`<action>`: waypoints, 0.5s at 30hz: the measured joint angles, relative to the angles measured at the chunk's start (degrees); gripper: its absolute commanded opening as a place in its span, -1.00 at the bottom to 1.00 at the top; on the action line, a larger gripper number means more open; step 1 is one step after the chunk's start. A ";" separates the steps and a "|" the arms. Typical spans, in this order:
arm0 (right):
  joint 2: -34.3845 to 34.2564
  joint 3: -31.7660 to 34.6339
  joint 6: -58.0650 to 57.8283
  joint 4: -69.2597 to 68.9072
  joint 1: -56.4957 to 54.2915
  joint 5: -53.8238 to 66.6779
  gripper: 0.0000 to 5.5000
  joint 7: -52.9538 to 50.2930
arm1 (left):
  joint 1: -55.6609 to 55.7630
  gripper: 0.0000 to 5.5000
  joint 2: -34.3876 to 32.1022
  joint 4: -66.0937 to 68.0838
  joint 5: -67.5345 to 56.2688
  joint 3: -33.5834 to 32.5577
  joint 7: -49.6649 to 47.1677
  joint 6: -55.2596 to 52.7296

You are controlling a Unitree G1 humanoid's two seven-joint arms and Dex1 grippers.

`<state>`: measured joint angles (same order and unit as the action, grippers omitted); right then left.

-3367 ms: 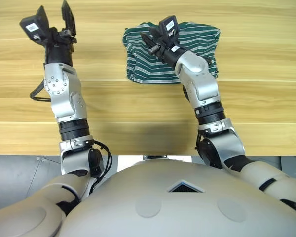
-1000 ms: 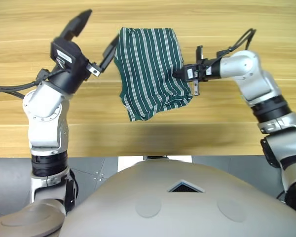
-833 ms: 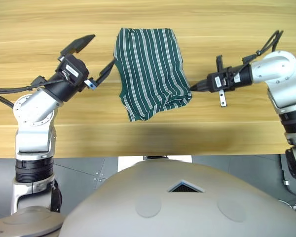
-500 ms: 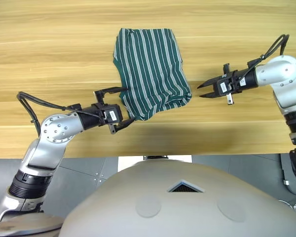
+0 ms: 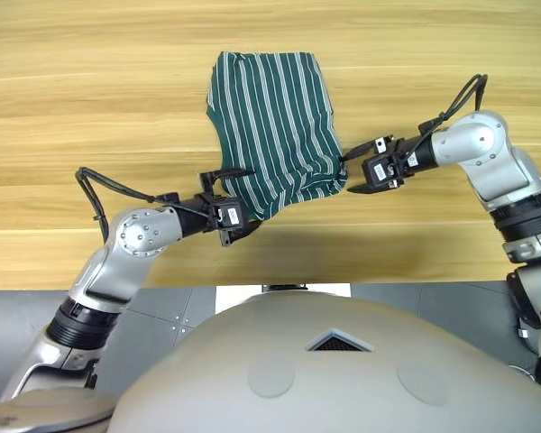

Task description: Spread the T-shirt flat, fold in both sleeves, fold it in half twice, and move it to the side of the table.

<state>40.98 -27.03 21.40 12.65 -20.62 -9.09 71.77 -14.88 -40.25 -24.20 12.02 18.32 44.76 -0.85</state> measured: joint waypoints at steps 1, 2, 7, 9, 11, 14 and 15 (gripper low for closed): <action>-0.08 -0.06 0.26 0.09 -0.05 -0.10 0.12 -0.06 | 0.00 0.51 0.03 0.40 0.00 0.23 0.00 0.02; -0.13 -0.06 0.32 0.14 -0.08 -0.15 0.12 -0.09 | -0.01 0.45 0.02 0.95 0.00 0.55 -0.02 0.12; -0.55 -0.08 0.34 0.31 -0.33 -0.38 0.00 -0.28 | -0.18 0.13 -0.23 1.37 0.00 0.92 0.02 0.43; -0.95 -0.17 0.34 0.58 -0.39 -0.62 -0.13 -0.69 | -0.34 0.01 -0.38 1.36 -0.01 1.35 0.17 0.59; -1.01 -0.17 0.43 1.00 -0.39 -0.65 -0.26 -0.94 | -0.50 -0.10 -0.47 1.36 -0.03 1.63 0.23 0.82; -1.17 -0.16 0.88 1.85 -0.39 -0.62 -0.43 -1.24 | -0.59 -0.25 -0.47 1.73 -0.06 1.84 0.22 1.15; -1.29 -0.17 0.93 2.11 -0.39 -0.64 -0.52 -1.44 | -0.54 -0.33 -0.45 2.14 -0.08 1.87 0.17 1.28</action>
<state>39.70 -27.19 22.34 14.77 -21.01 -9.73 70.33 -15.41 -40.71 -22.06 11.95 20.19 44.92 0.43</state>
